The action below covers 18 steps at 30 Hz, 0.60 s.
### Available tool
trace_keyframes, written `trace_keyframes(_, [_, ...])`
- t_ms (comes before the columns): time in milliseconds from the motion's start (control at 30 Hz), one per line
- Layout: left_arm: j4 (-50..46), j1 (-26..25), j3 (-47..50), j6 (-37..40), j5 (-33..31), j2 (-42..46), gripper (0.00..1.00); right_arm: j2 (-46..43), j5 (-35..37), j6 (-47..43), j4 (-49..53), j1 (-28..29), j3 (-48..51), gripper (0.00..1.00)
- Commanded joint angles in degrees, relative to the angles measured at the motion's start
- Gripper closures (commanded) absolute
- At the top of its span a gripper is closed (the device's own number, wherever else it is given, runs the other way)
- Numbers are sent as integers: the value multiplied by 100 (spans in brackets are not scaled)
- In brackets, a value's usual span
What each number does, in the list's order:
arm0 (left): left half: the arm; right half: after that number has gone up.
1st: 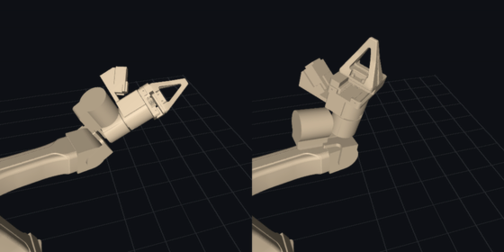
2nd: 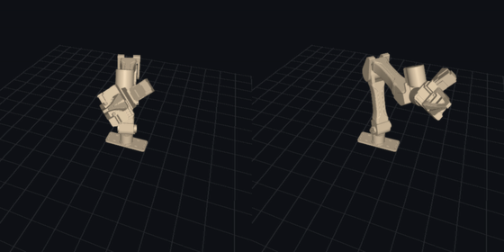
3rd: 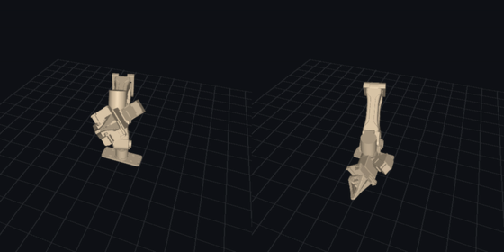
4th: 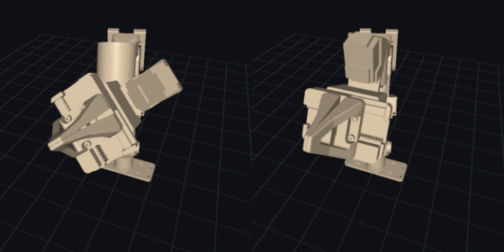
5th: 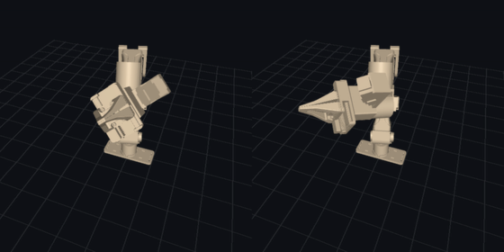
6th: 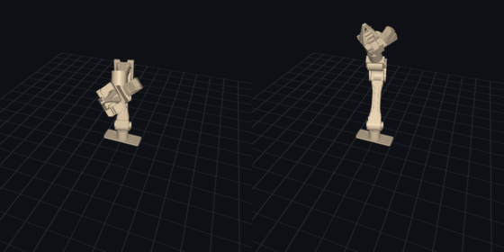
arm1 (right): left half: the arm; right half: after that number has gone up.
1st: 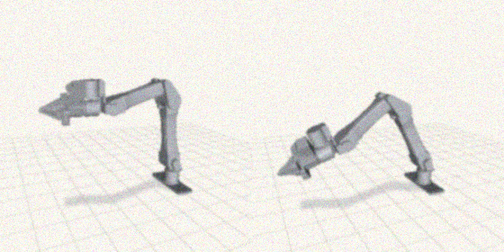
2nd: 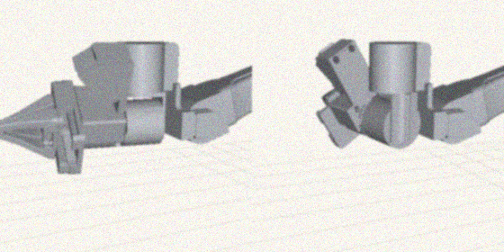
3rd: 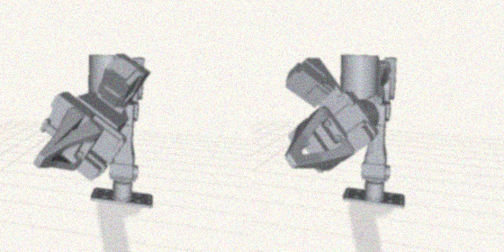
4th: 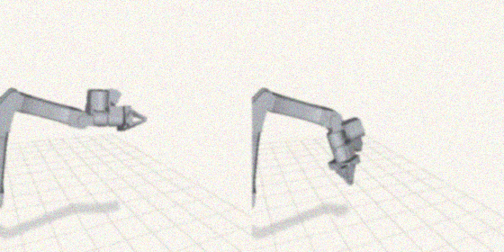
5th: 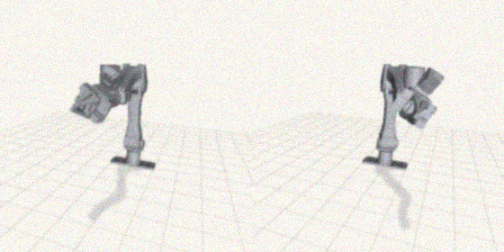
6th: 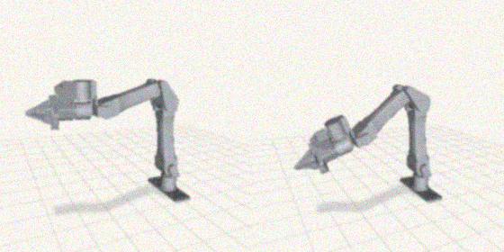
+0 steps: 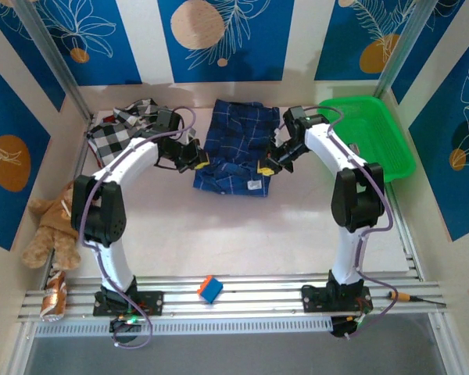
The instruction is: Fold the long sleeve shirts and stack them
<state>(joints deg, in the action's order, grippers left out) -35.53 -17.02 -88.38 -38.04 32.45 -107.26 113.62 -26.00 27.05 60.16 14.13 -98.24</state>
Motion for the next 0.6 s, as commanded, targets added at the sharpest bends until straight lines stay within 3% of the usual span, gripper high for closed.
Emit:
trace_keyframes(0, [213, 75, -384, 13, -188, -218, 100, 231, -180, -237, 307, -135, -426, 100])
trace_keyframes(567, [813, 122, -829, 82, -749, -1160, 100, 1663, -290, -191, 297, -678, -1630, 100])
